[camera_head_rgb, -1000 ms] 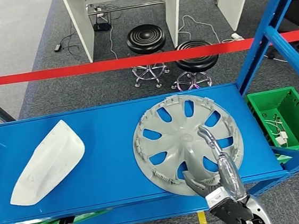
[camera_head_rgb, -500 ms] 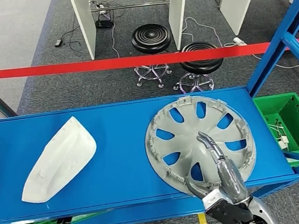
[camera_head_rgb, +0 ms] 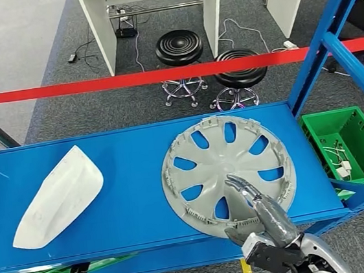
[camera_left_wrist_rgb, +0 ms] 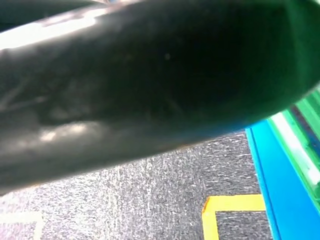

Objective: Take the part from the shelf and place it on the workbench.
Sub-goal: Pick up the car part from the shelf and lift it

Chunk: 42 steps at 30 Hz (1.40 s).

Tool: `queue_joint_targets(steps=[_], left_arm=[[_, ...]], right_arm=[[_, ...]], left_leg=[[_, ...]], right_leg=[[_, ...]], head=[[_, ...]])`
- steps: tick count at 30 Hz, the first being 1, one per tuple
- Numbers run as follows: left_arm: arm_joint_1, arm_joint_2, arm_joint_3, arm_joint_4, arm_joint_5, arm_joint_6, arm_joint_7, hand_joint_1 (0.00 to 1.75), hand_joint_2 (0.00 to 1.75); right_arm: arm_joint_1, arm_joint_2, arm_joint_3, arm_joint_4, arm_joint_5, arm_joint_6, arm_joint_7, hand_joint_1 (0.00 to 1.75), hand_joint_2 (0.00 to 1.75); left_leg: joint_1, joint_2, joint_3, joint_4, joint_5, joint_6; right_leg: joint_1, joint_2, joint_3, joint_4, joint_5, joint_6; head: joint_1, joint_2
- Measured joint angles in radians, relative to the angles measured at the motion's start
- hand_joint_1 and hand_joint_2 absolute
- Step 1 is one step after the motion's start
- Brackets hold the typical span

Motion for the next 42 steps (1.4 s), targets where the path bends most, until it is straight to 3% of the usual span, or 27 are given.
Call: queue_joint_targets(steps=[1,2,4,5,7,10,12,14,15,16,17,19,21,24,26,29,30,31,32,34,36,40,42], left_arm=[[0.001,0.001,0.000,0.000,0.000,0.000,0.000,0.00,0.00],[0.001,0.001,0.000,0.000,0.000,0.001,0.001,0.00,0.00],[-0.001,0.003,0.000,0.000,0.000,0.002,0.001,0.00,0.00],[-0.002,0.003,0.000,0.000,0.000,0.003,0.001,0.00,0.00],[-0.004,0.004,0.000,0.000,0.000,0.003,0.001,0.00,0.00],[-0.003,0.003,0.000,0.000,0.000,0.003,0.001,0.00,0.00],[-0.004,0.003,0.000,0.000,0.000,0.003,0.001,0.00,0.00],[-0.003,0.004,0.000,0.000,0.000,0.002,0.001,0.00,0.00],[-0.003,0.005,0.000,0.000,0.000,0.001,0.001,0.00,0.00],[-0.003,0.005,0.000,0.000,0.000,0.000,0.001,0.00,0.00],[-0.003,0.004,0.000,0.000,0.001,-0.001,0.001,0.00,0.00],[-0.005,0.002,0.000,0.000,0.002,-0.002,0.001,0.00,0.00],[-0.007,0.002,0.001,0.000,0.004,-0.003,0.001,0.00,0.00],[-0.008,0.001,0.001,0.000,0.005,-0.005,0.000,0.00,0.00],[-0.010,-0.002,0.001,0.000,0.007,-0.007,-0.001,0.00,0.00],[-0.016,-0.006,0.001,0.000,0.011,-0.007,-0.004,0.00,0.00],[-0.016,-0.006,0.001,0.000,0.012,-0.007,-0.005,0.00,0.00],[-0.016,-0.007,0.001,0.000,0.013,-0.007,-0.005,0.00,0.00],[-0.016,-0.007,0.001,0.000,0.013,-0.007,-0.005,0.00,0.00],[-0.018,-0.008,0.001,0.000,0.013,-0.007,-0.006,0.00,0.00],[-0.021,-0.009,0.001,0.000,0.013,-0.007,-0.007,0.00,0.00],[-0.022,-0.012,0.002,0.000,0.013,-0.007,-0.008,0.00,0.00],[-0.021,-0.015,0.002,0.000,0.014,-0.007,-0.009,0.00,0.00]], right_arm=[[-0.001,-0.007,0.000,0.004,-0.006,0.015,0.003,0.00,1.75],[-0.003,-0.014,0.000,0.007,-0.012,0.030,0.005,0.00,1.75],[-0.010,-0.030,0.001,0.013,-0.024,0.062,0.012,0.00,1.75],[-0.014,-0.039,0.001,0.017,-0.027,0.077,0.016,0.00,1.75],[-0.023,-0.057,0.002,0.026,-0.028,0.102,0.023,0.00,1.75],[-0.034,-0.081,0.005,0.038,-0.028,0.120,0.027,0.00,1.75],[-0.040,-0.092,0.008,0.044,-0.028,0.123,0.028,0.00,1.75],[-0.044,-0.100,0.011,0.052,-0.028,0.127,0.030,0.00,1.75],[-0.045,-0.104,0.013,0.056,-0.028,0.129,0.032,0.00,1.75],[-0.047,-0.108,0.015,0.060,-0.028,0.133,0.035,0.00,1.75],[-0.050,-0.113,0.017,0.064,-0.027,0.137,0.038,0.00,1.75],[-0.060,-0.124,0.022,0.069,-0.027,0.145,0.046,0.00,1.75],[-0.071,-0.135,0.025,0.074,-0.027,0.152,0.054,0.00,1.75],[-0.082,-0.150,0.029,0.079,-0.027,0.162,0.065,0.00,1.75],[-0.092,-0.157,0.031,0.081,-0.027,0.166,0.070,0.00,1.75],[-0.101,-0.166,0.032,0.085,-0.027,0.173,0.076,0.00,1.75],[-0.102,-0.168,0.033,0.087,-0.027,0.175,0.078,0.00,1.75],[-0.102,-0.170,0.034,0.088,-0.027,0.176,0.078,0.00,1.75],[-0.103,-0.171,0.036,0.089,-0.027,0.176,0.079,0.00,1.75],[-0.105,-0.173,0.038,0.091,-0.027,0.176,0.080,0.00,1.75],[-0.107,-0.177,0.040,0.091,-0.027,0.176,0.080,0.00,1.75],[-0.109,-0.182,0.045,0.093,-0.027,0.177,0.082,0.03,1.75],[-0.112,-0.187,0.046,0.094,-0.027,0.178,0.085,0.21,1.75]], left_leg=[[0.000,0.000,0.001,-0.002,0.014,0.001],[0.000,0.000,0.022,-0.045,0.044,0.003],[-0.001,0.001,0.088,-0.180,0.110,0.009],[-0.001,0.001,0.114,-0.235,0.127,0.012],[-0.003,0.000,0.131,-0.278,0.129,0.019],[0.000,0.000,0.131,-0.286,0.132,0.037],[0.003,0.001,0.133,-0.289,0.134,0.046],[0.003,0.001,0.132,-0.288,0.133,0.049],[0.002,0.001,0.133,-0.288,0.133,0.049],[0.002,0.000,0.134,-0.288,0.132,0.049],[0.003,0.000,0.136,-0.288,0.131,0.049],[0.002,-0.002,0.141,-0.287,0.127,0.045],[-0.001,-0.003,0.140,-0.283,0.126,0.035],[-0.001,-0.003,0.135,-0.282,0.127,0.021],[0.000,-0.001,0.121,-0.249,0.101,0.012],[0.000,0.000,0.038,-0.064,0.007,0.005],[-0.001,0.000,0.012,-0.009,-0.010,0.005],[-0.001,0.000,0.000,0.014,-0.008,0.006],[-0.001,0.000,0.009,-0.005,0.014,0.008],[-0.001,0.001,0.071,-0.137,0.087,0.014],[-0.002,0.000,0.125,-0.253,0.124,0.019],[-0.001,-0.001,0.133,-0.282,0.128,0.036],[0.003,0.000,0.134,-0.287,0.131,0.047]], right_leg=[[0.000,0.000,0.000,0.000,0.000,0.000],[0.000,0.000,0.001,0.000,0.000,0.000],[0.002,0.001,0.003,0.002,-0.002,0.004],[0.005,0.002,0.001,0.004,-0.003,0.008],[0.008,0.002,-0.003,0.005,-0.002,0.018],[0.005,0.001,-0.012,0.015,-0.013,0.035],[0.003,0.000,-0.055,0.104,-0.063,0.046],[0.002,-0.001,-0.121,0.242,-0.120,0.052],[0.001,-0.001,-0.143,0.285,-0.128,0.054],[0.001,-0.001,-0.147,0.287,-0.116,0.054],[0.001,-0.001,-0.131,0.250,-0.086,0.053],[0.000,-0.001,-0.063,0.110,-0.018,0.053],[0.000,0.002,-0.016,0.020,0.007,0.047],[0.002,0.005,-0.014,0.009,0.004,0.029],[-0.001,0.004,-0.014,0.008,0.007,0.016],[-0.001,0.001,-0.015,0.007,0.008,0.005],[-0.001,0.001,-0.015,0.007,0.008,0.005],[-0.001,0.001,-0.015,0.007,0.008,0.005],[0.000,0.001,-0.014,0.007,0.008,0.005],[-0.001,0.002,-0.012,0.007,0.007,0.006],[0.003,0.003,-0.013,0.009,0.006,0.013],[0.004,0.003,-0.021,0.009,0.006,0.035],[0.003,0.001,-0.052,0.073,-0.034,0.045]], head=[[0.000,0.000],[0.000,0.000],[0.000,0.000],[0.000,0.000],[0.000,0.000],[0.002,0.000],[0.006,0.000],[0.008,0.000],[0.008,0.000],[0.009,0.000],[0.008,0.000],[0.008,0.000],[0.007,0.000],[0.004,0.000],[0.001,0.000],[-0.003,0.000],[-0.003,0.000],[-0.003,0.000],[-0.003,0.000],[-0.003,0.000],[-0.002,0.000],[-0.001,0.000],[0.004,0.000]])
